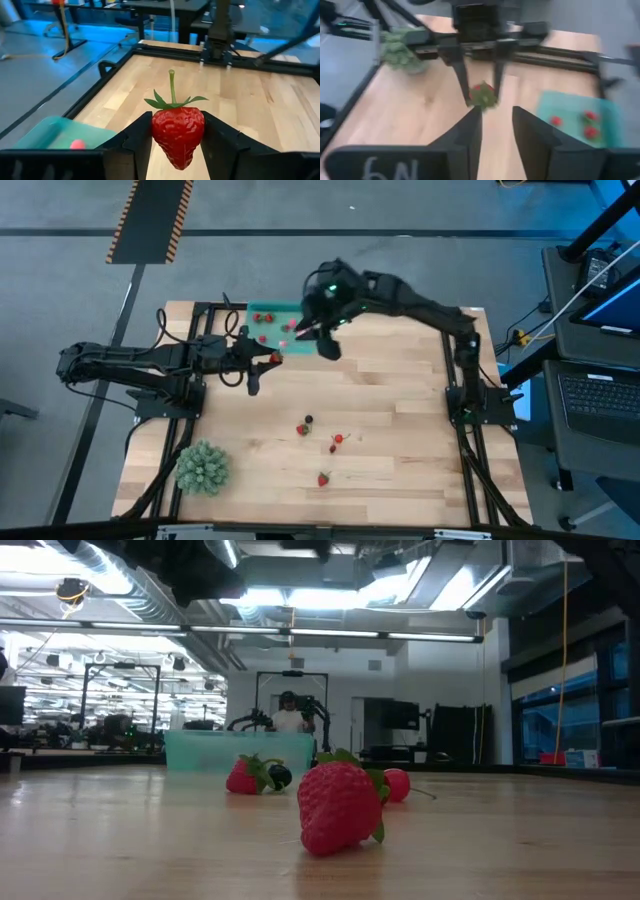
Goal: Pick and placing Produce into tupperware
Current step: Put the red strawberry into the blue bin
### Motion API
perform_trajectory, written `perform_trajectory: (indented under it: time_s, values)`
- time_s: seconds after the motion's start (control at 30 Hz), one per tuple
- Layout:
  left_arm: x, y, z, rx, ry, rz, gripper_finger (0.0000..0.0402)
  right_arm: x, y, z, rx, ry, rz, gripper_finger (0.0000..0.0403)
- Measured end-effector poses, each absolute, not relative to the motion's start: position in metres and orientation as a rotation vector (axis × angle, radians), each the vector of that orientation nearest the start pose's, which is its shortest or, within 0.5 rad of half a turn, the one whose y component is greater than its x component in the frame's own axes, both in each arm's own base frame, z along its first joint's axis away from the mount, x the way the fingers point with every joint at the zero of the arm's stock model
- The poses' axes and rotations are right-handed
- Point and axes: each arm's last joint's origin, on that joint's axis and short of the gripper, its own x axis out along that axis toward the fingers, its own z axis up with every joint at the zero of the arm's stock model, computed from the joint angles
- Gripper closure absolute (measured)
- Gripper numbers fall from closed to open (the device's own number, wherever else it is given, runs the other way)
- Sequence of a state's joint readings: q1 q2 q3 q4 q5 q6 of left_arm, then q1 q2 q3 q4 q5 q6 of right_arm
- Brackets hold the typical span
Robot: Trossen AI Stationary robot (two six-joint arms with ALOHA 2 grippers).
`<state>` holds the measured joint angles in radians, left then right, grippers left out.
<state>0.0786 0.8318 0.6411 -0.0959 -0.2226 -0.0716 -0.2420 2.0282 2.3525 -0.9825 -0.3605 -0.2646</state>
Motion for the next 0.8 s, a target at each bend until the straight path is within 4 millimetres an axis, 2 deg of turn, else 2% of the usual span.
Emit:
perform_trajectory:
  time_s: [0.13,0.3,0.43,0.57,0.67,0.8]
  values:
    - [0.184,0.030,0.284,-0.123,0.262,0.375,0.0266,0.383,-0.087,0.440,-0.081,0.654,0.124,0.0272]
    - [0.182,0.052,0.280,-0.251,0.254,0.515,0.0268,0.337,-0.075,0.474,-0.087,0.637,0.115,0.0268]
    - [0.181,0.079,0.270,-0.363,0.282,0.629,0.0266,0.297,-0.065,0.496,-0.080,0.635,0.113,0.0267]
    - [0.184,0.107,0.252,-0.567,0.331,0.664,0.0265,0.258,-0.056,0.514,-0.044,0.611,0.096,0.0267]
    - [0.192,0.131,0.243,-0.639,0.403,0.710,0.0265,0.238,-0.051,0.521,-0.031,0.610,0.092,0.0267]
    - [0.209,0.164,0.240,-0.658,0.542,0.768,0.0265,0.221,-0.046,0.525,-0.009,0.626,0.087,0.0267]
